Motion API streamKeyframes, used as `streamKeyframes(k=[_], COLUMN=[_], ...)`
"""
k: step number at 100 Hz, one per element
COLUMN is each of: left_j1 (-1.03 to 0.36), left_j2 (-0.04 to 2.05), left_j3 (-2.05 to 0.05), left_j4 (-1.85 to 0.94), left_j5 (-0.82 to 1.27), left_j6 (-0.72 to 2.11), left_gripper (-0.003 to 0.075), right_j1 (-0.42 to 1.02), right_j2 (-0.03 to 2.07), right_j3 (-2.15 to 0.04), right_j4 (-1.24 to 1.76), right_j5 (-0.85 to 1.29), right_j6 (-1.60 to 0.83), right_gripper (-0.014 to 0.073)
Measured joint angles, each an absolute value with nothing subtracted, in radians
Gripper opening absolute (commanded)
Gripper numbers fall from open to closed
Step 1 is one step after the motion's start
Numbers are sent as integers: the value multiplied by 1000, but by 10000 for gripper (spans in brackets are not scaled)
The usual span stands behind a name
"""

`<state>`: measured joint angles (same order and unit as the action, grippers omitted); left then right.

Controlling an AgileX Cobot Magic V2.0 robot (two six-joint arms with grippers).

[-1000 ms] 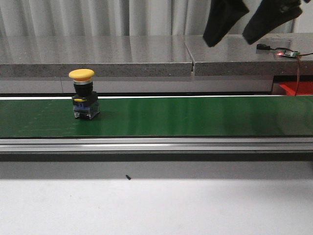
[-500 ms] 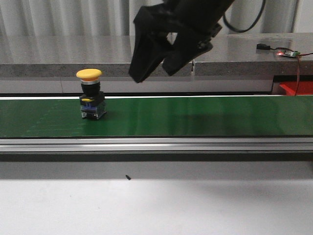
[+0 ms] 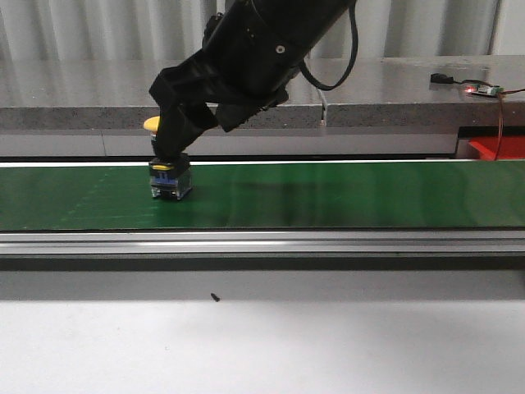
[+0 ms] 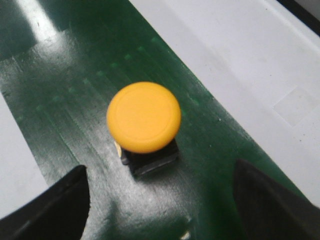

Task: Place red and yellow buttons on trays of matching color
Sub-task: 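Lower the right gripper onto the yellow button on the belt and close, then lift the yellow button and carry it over the yellow tray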

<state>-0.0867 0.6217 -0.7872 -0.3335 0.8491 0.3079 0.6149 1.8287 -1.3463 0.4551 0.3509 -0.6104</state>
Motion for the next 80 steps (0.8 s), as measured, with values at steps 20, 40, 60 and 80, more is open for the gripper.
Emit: streamKeyframes(k=[20, 40, 60, 80], left_j1=[-87, -87, -87, -87], left_j2=[622, 622, 622, 622], left_j3=[-787, -787, -787, -787], left_j4=[-334, -334, -334, -334], left_j5=[849, 849, 849, 849], left_j6=[308, 308, 308, 308], left_gripper=[-19, -19, -19, -19], right_j1=[617, 617, 617, 617], right_j2=[1881, 1907, 1917, 1915], right_j3=[-1389, -1408, -1408, -1408], right_j4=[474, 496, 515, 521], right_j5=[342, 328, 315, 311], right_j6=[-610, -610, -610, -610], right_gripper=[582, 461, 202, 162])
